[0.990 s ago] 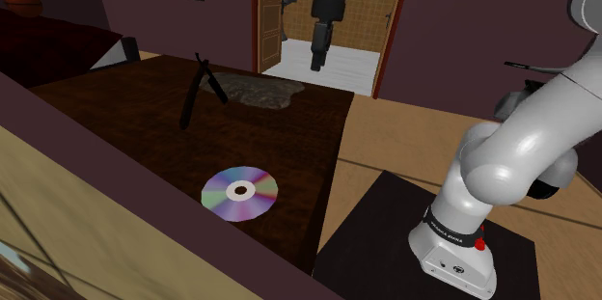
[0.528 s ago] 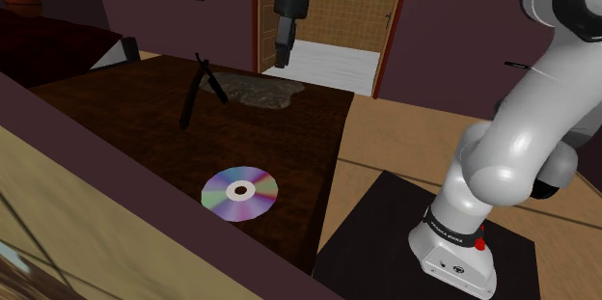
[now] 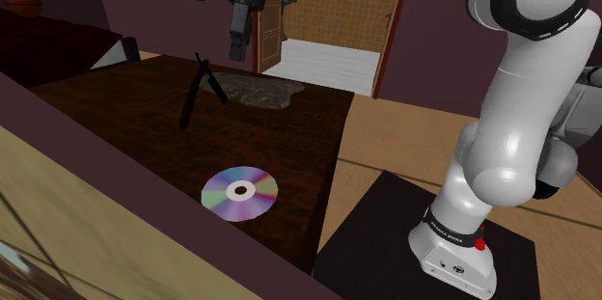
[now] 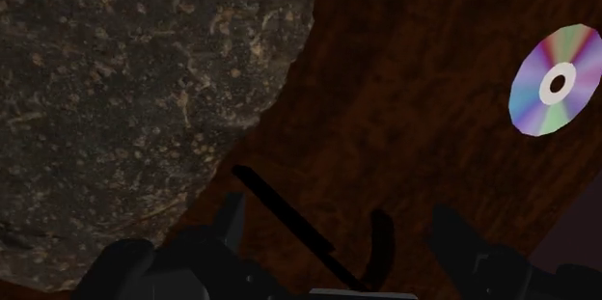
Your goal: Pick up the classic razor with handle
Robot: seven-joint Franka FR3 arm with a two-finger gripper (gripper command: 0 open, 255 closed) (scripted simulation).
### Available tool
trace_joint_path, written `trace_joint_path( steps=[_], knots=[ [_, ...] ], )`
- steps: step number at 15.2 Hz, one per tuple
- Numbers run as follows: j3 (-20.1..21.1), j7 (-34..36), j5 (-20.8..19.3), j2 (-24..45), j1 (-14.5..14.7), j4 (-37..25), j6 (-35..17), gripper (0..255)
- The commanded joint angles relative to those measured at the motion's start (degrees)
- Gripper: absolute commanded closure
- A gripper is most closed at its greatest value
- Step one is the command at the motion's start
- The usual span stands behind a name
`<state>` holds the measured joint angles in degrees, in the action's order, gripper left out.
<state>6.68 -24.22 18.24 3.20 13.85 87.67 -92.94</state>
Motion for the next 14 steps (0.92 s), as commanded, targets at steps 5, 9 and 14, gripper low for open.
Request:
trace_joint_path(
  steps=[5,9,14],
  knots=[
    [2.65,-1.26,2.51,12.01,2.39,-17.44,4.05,0],
    [2.88,-2.31,2.84,12.26,2.61,-15.62,2.02,0],
    [2.83,-3.79,3.13,11.02,2.57,-10.4,-1.7,0]
  ],
)
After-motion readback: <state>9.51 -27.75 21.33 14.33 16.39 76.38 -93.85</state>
